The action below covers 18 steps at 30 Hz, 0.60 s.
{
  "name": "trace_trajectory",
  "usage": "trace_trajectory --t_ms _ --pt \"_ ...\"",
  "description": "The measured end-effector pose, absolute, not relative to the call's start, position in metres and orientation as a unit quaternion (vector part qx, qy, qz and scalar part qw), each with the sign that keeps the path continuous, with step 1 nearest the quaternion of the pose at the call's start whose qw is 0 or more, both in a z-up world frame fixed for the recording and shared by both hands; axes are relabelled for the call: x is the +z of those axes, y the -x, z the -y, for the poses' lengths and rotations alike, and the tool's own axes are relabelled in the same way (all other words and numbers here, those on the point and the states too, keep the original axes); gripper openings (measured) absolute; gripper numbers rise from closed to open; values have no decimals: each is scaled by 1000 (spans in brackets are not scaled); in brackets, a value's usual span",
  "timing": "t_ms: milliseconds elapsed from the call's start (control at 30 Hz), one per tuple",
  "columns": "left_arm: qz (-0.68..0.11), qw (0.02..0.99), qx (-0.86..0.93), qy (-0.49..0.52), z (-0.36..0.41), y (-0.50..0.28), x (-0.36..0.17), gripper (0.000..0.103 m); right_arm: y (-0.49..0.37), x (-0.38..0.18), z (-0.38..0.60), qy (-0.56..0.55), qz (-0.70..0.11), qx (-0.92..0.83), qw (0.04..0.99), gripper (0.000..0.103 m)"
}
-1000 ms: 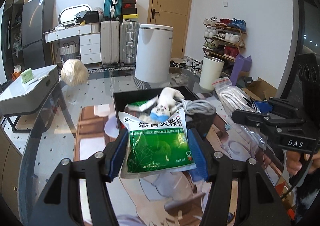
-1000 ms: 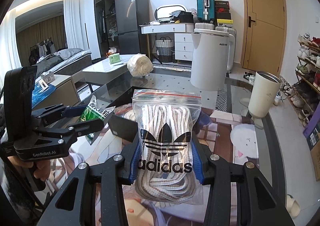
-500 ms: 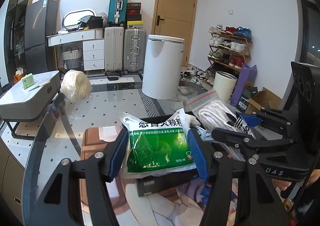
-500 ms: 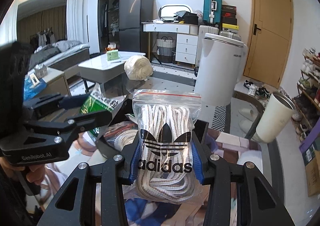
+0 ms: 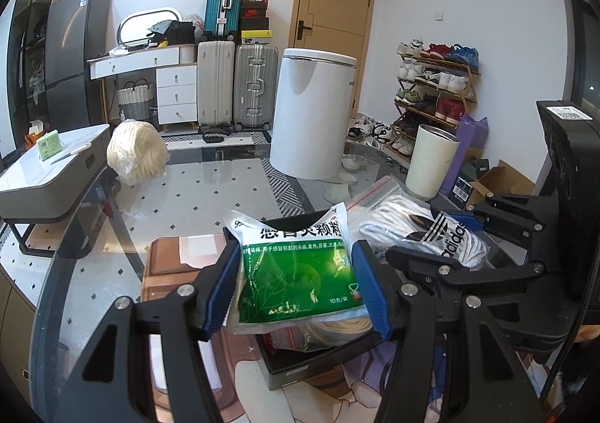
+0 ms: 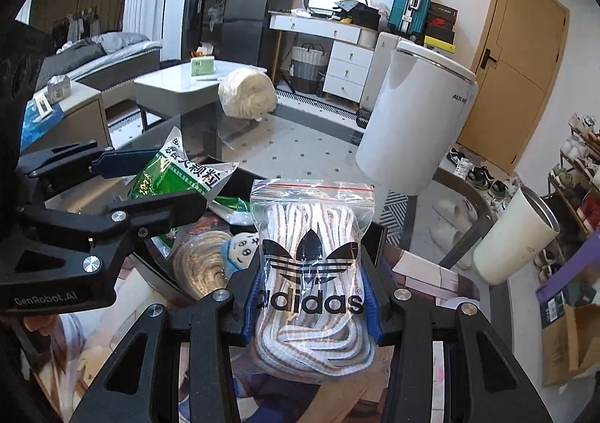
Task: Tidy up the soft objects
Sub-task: 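Carry both items over the black box and open both tools to drop them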
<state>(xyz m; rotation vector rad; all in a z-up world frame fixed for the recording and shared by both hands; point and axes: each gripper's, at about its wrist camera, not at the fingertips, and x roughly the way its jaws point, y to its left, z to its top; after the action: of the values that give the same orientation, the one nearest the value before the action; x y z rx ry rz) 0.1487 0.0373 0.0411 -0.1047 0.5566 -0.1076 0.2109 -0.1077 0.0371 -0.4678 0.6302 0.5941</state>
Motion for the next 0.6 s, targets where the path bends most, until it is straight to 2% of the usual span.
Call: trace_trajectory --t_ms 267,367,433,500,600 --pt "-279 957 -61 50 -35 -154 39 59 -215 28 95 239 -312 296 871 44" --pt "-281 956 -62 47 -33 -156 39 60 -214 27 94 240 -314 306 866 60" --pt "-283 956 -63 44 -32 -156 38 60 -209 30 97 239 -299 311 870 79" --pt "-284 956 -63 46 -32 -158 37 62 -203 35 102 237 -283 307 877 84" --pt "-283 955 -68 53 -32 -160 36 64 -199 39 109 236 -280 304 879 85"
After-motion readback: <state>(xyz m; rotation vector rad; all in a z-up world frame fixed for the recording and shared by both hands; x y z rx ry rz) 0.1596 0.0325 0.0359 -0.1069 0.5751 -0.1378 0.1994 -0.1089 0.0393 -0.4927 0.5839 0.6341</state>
